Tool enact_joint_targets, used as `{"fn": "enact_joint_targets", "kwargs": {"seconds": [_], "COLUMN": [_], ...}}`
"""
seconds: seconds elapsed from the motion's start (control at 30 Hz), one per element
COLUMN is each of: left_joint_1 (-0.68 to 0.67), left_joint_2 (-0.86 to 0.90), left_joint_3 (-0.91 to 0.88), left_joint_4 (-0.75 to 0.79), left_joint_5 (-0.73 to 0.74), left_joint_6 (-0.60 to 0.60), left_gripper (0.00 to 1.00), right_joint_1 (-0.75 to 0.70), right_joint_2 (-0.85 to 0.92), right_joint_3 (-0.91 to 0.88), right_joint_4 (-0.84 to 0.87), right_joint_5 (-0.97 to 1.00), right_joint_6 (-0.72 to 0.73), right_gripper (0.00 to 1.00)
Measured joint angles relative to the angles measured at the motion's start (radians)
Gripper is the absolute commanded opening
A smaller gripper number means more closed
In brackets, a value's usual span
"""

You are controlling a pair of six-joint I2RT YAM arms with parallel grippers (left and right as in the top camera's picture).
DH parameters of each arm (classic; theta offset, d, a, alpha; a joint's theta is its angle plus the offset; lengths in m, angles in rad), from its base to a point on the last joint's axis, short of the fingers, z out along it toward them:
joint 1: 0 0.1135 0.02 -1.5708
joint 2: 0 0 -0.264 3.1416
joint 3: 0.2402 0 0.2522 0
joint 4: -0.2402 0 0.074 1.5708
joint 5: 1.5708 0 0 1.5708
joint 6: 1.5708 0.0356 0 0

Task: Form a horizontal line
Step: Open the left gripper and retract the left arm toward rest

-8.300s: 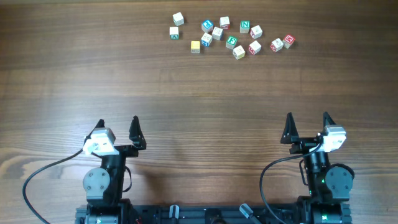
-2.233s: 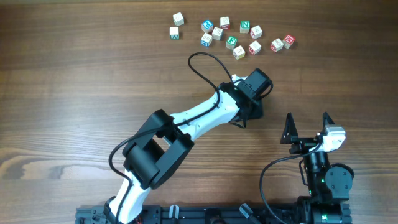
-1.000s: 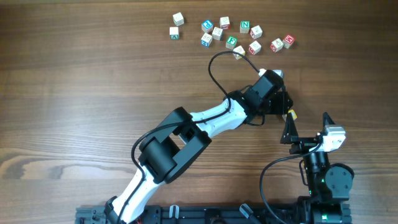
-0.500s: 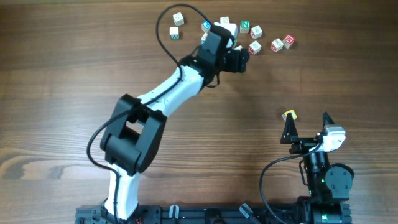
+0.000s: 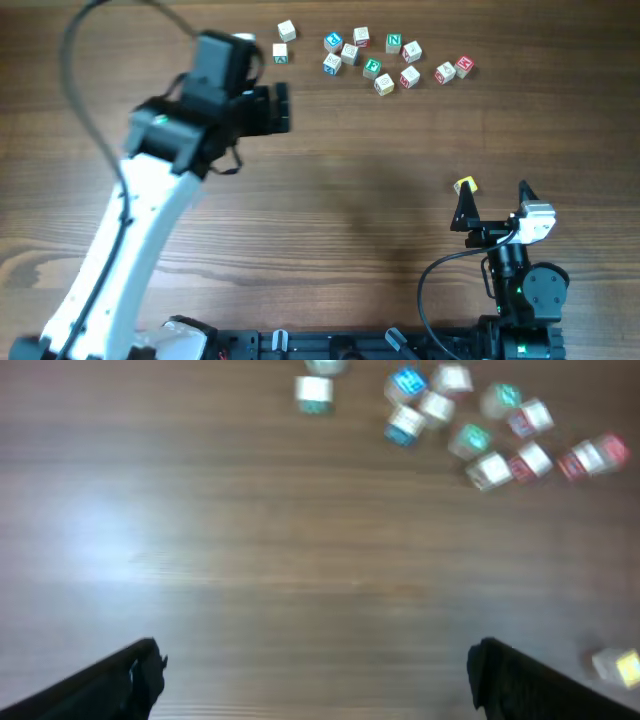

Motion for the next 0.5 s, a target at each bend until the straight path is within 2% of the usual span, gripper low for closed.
{"fn": "enact_joint_targets", "kwargs": {"seconds": [0.1, 0.2, 0.27, 0.37, 0.4, 0.5], "left_joint_1": [0.067, 0.064, 0.064, 0.064, 0.064, 0.064], "left_joint_2": [-0.06, -0.071, -0.071, -0.076, -0.088, -0.161], "left_joint_3": [0.0, 0.0, 0.0, 0.0, 0.0, -0.001], "left_joint_4": [-0.074, -0.111, -0.135, -0.159, -0.168, -0.184], "left_joint_5": [-0.016, -0.016, -0.016, -0.015, -0.016, -0.034], "left_joint_6": [-0.08, -0.119, -0.134, -0.145, -0.145, -0.146], "left_gripper": [1.0, 1.0, 1.0, 1.0, 1.0, 1.0], "right_joint_1": [0.0, 0.0, 0.0, 0.0, 0.0, 0.0], "right_joint_2": [0.0, 0.0, 0.0, 0.006, 0.02, 0.029], "right_joint_3": [0.0, 0.0, 0.0, 0.0, 0.0, 0.0], "right_joint_4": [0.0, 0.001, 0.0, 0.001, 0.001, 0.021], "right_joint_5": [0.0, 0.007, 0.003, -0.025, -0.027, -0.063], "right_joint_6": [0.0, 0.0, 0.058, 0.352, 0.507, 0.703], "right_gripper": [1.0, 1.0, 1.0, 1.0, 1.0, 1.0]}}
